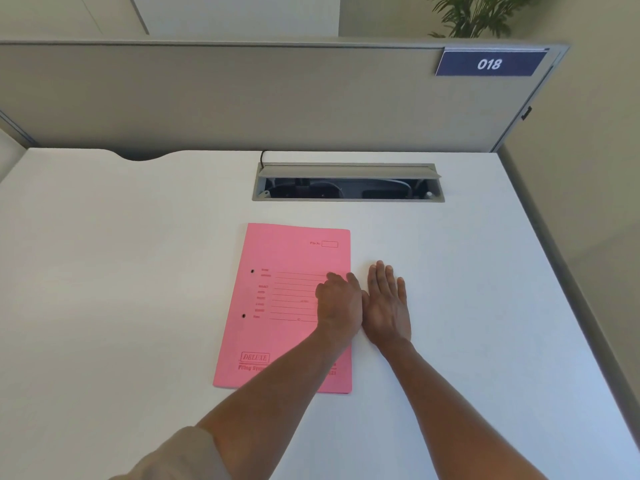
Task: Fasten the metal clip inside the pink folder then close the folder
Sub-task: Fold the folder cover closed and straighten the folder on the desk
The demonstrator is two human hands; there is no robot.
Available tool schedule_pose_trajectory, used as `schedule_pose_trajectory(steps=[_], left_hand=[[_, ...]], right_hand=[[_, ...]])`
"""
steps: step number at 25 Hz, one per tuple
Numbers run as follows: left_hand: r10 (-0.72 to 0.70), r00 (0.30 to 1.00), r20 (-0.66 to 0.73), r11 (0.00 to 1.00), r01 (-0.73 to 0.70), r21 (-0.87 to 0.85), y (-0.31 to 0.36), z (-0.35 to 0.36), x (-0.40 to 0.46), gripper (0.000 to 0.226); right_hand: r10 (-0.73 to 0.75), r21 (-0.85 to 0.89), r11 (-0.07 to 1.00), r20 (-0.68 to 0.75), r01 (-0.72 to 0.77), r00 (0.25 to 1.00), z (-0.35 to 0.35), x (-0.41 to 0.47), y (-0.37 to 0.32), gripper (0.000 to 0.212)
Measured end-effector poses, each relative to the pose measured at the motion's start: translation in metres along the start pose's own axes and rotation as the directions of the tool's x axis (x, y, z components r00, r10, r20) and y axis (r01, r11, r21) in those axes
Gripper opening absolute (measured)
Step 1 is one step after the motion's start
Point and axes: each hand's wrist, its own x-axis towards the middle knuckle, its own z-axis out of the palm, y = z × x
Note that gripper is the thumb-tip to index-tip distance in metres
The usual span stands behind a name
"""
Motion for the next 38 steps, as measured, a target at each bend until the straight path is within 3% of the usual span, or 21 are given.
schedule_pose_trajectory(steps=[6,10,12,17,23,28,31,34,38], left_hand=[[-0.042,0.998,0.056,0.982,0.051,-0.181,-0.005,0.001,-0.006,0.049],[-0.039,0.996,0.085,0.921,0.069,-0.384,-0.033,-0.007,-0.009,0.028],[-0.022,0.998,0.053,0.895,0.044,-0.443,-0.055,-0.001,-0.015,0.029],[0.064,0.997,-0.044,0.92,-0.076,-0.384,-0.105,0.036,-0.046,0.05],[-0.094,0.994,-0.054,0.944,0.072,-0.321,-0.15,0.052,-0.07,0.06],[-0.204,0.977,0.055,0.92,0.211,-0.33,-0.176,0.049,-0.071,0.058],[-0.2,0.974,0.104,0.9,0.224,-0.375,-0.182,0.041,-0.07,0.058],[-0.199,0.967,0.16,0.835,0.253,-0.488,-0.188,0.033,-0.064,0.06],[-0.323,0.922,0.214,0.562,0.369,-0.741,-0.201,0.033,-0.057,0.069]], right_hand=[[0.003,-0.026,1.0,-0.012,-0.004,1.0,0.002,0.001,0.002,0.068],[0.001,-0.021,1.0,0.017,0.0,1.0,-0.002,0.002,0.001,0.066],[0.01,-0.018,1.0,0.024,-0.01,1.0,-0.002,0.002,-0.003,0.06],[-0.026,-0.041,0.999,0.063,0.028,0.998,-0.007,-0.002,-0.007,0.059],[-0.125,-0.081,0.988,0.093,0.132,0.988,-0.014,-0.007,-0.035,0.059],[-0.165,-0.102,0.978,0.144,0.18,0.976,-0.008,-0.014,-0.055,0.058],[-0.154,-0.091,0.981,0.17,0.171,0.973,-0.003,-0.018,-0.065,0.055],[-0.145,-0.103,0.981,0.185,0.166,0.972,-0.004,-0.021,-0.068,0.055],[-0.14,-0.112,0.98,0.189,0.163,0.972,-0.005,-0.021,-0.069,0.055]])
